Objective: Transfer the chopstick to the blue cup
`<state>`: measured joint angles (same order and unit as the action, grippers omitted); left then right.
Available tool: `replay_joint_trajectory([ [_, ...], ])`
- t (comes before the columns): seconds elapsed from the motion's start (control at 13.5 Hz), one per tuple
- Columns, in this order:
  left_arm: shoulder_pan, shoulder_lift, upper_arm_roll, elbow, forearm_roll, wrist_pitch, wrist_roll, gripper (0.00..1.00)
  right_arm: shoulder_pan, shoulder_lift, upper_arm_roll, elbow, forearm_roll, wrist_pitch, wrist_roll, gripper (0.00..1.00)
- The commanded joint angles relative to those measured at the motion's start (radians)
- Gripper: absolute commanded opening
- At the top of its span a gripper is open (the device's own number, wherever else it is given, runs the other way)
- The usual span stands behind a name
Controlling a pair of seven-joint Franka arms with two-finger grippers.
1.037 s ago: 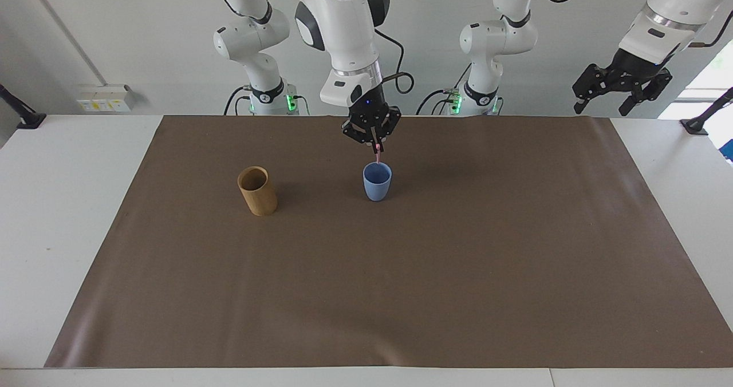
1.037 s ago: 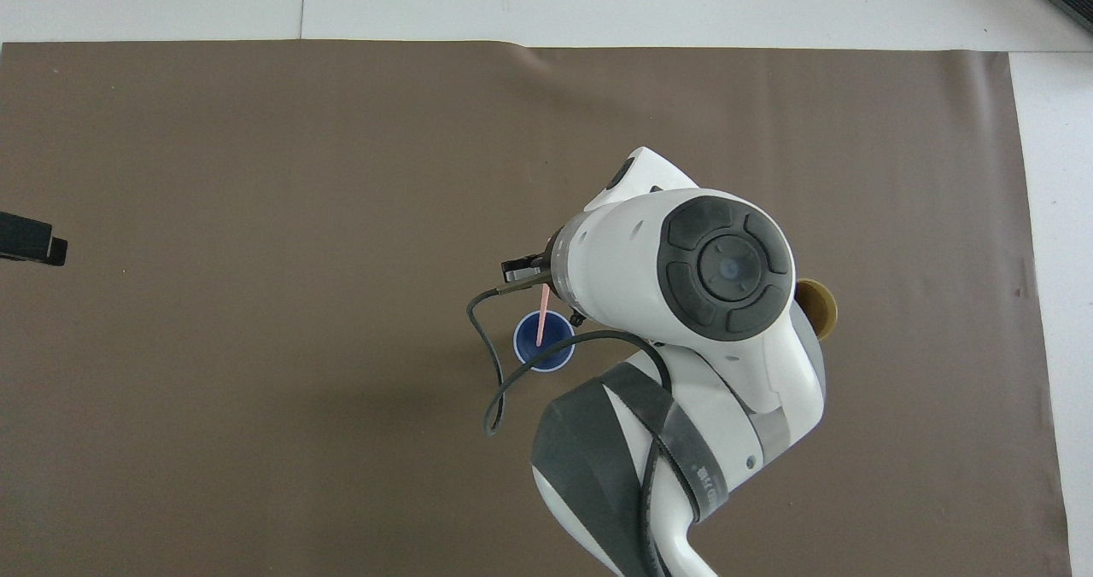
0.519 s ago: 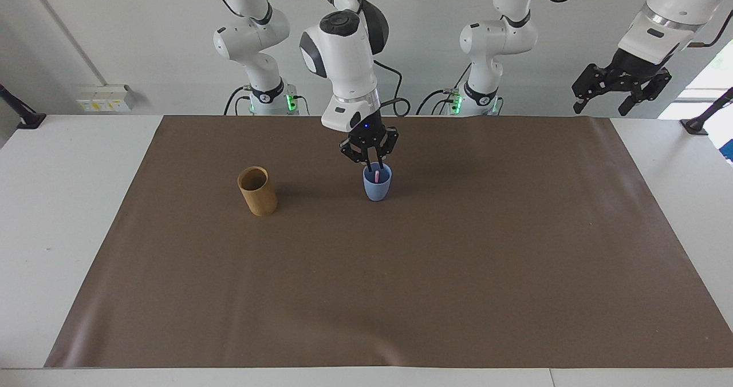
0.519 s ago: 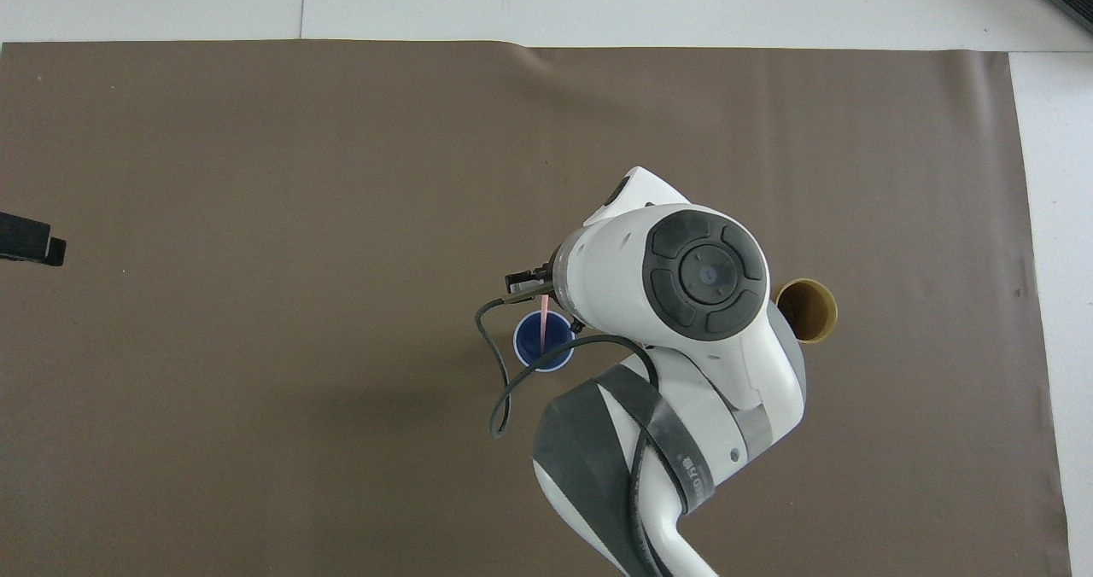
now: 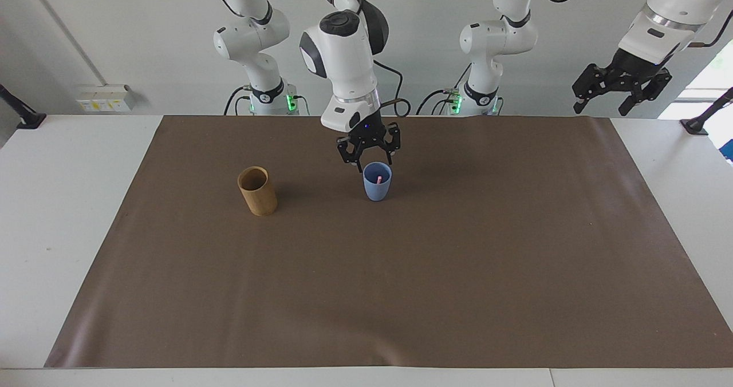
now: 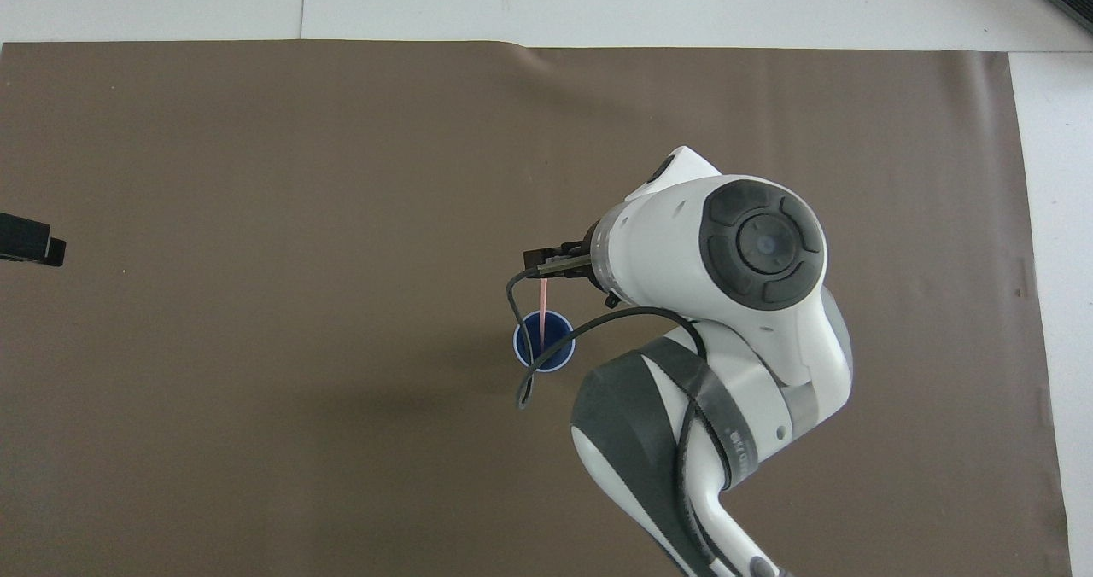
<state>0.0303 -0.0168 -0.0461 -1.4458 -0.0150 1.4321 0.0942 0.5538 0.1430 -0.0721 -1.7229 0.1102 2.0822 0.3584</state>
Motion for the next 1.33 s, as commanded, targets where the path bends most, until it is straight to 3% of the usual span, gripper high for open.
replay_joint_trajectory([
  [0.0, 0.014, -0.020, -0.008, -0.018, -0.011, -0.013, 0.006, 1.00, -0.086, -0.032, 0.005, 0.071, -0.007, -0.146, 0.011, 1.00],
  [0.52, 0.006, -0.035, -0.017, -0.011, -0.014, -0.064, 0.004, 1.00, -0.267, -0.140, -0.002, 0.095, 0.003, -0.343, 0.001, 1.00],
  [0.81, 0.008, -0.037, -0.017, -0.013, -0.013, -0.065, 0.002, 1.00, -0.368, -0.152, -0.002, 0.164, -0.010, -0.459, -0.156, 1.00],
  [1.26, 0.014, -0.040, -0.009, -0.022, -0.011, -0.055, 0.007, 1.00, -0.453, -0.207, -0.002, 0.154, -0.039, -0.524, -0.297, 1.00],
])
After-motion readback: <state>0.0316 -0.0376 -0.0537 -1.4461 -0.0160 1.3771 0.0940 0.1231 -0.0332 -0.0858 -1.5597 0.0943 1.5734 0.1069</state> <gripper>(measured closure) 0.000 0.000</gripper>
